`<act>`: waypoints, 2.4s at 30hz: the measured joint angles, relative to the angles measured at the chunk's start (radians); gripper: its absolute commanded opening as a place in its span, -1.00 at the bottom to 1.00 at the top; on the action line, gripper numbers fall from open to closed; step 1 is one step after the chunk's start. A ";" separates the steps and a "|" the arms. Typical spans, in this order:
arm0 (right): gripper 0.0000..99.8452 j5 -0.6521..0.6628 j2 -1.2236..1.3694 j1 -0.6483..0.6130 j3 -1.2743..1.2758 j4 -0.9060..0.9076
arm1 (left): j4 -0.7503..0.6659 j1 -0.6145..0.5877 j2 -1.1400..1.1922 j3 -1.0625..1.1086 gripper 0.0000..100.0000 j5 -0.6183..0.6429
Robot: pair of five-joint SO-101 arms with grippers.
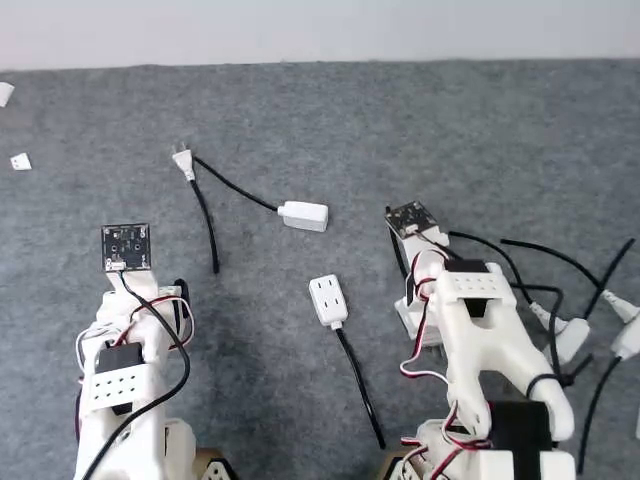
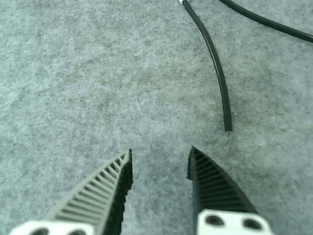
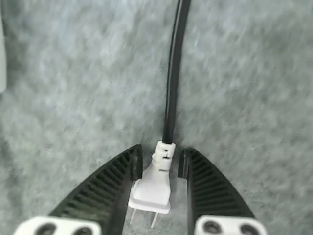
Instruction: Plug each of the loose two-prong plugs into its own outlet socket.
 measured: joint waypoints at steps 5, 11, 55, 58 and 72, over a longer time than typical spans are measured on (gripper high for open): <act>-0.76 0.002 0.000 0.015 -0.002 -0.017 | 0.000 0.000 0.000 0.000 -0.65 0.000; -0.81 0.002 0.000 0.015 -0.002 -0.017 | 0.000 0.000 0.000 0.000 -0.65 0.000; -0.98 -0.121 -0.520 -0.756 -0.305 0.169 | 0.376 0.118 0.304 -0.269 -0.76 -0.528; -0.98 -0.160 -0.431 -0.766 -0.284 0.100 | 0.376 0.144 0.218 -0.199 -0.76 -0.569; -0.98 -0.261 -0.315 -0.743 -0.267 0.018 | 0.390 0.180 -0.270 0.043 -0.76 -0.589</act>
